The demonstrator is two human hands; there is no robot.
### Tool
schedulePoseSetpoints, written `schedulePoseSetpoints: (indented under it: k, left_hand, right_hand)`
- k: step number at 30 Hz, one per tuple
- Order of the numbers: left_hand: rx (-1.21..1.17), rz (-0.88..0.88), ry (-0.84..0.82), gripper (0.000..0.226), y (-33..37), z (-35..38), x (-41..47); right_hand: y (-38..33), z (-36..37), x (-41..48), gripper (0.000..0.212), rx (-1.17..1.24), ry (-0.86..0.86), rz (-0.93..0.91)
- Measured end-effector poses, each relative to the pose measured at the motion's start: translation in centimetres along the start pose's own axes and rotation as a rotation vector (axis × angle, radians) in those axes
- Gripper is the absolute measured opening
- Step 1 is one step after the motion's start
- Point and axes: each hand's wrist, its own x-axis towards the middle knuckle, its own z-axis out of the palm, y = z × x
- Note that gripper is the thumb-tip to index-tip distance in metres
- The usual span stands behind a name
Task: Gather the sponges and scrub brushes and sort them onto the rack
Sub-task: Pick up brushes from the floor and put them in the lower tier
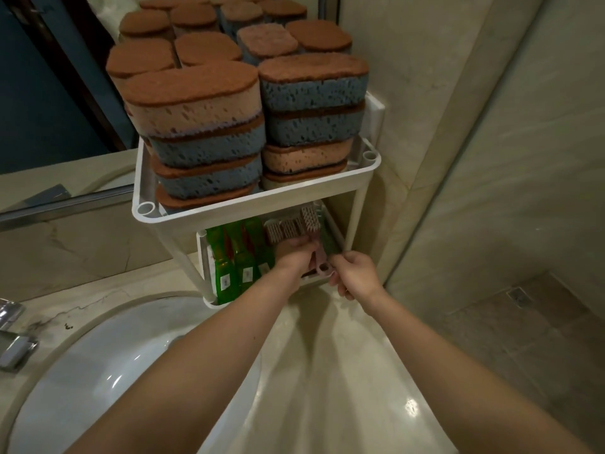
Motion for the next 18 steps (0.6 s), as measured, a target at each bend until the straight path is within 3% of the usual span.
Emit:
schedulePoseSetpoints:
  k: [6,12,18]
  left_hand:
    - [0.004,-0.034,-0.023,0.010,-0.5,1.6,0.6]
    - [0.020,-0.033,-0.072,0.019,-1.1,1.8,1.2]
    - [-0.035,-0.072,-0.075,0.019,-1.0,1.7,1.7]
  right_hand:
    - [0.2,-0.8,-0.4,0.011,0.195,-0.059,0.101]
    - [0.5,-0.2,1.2,0.025,0.303,0.013,0.135]
    - [1.4,1.0,2.5,0.016,0.400,0.082,0.202]
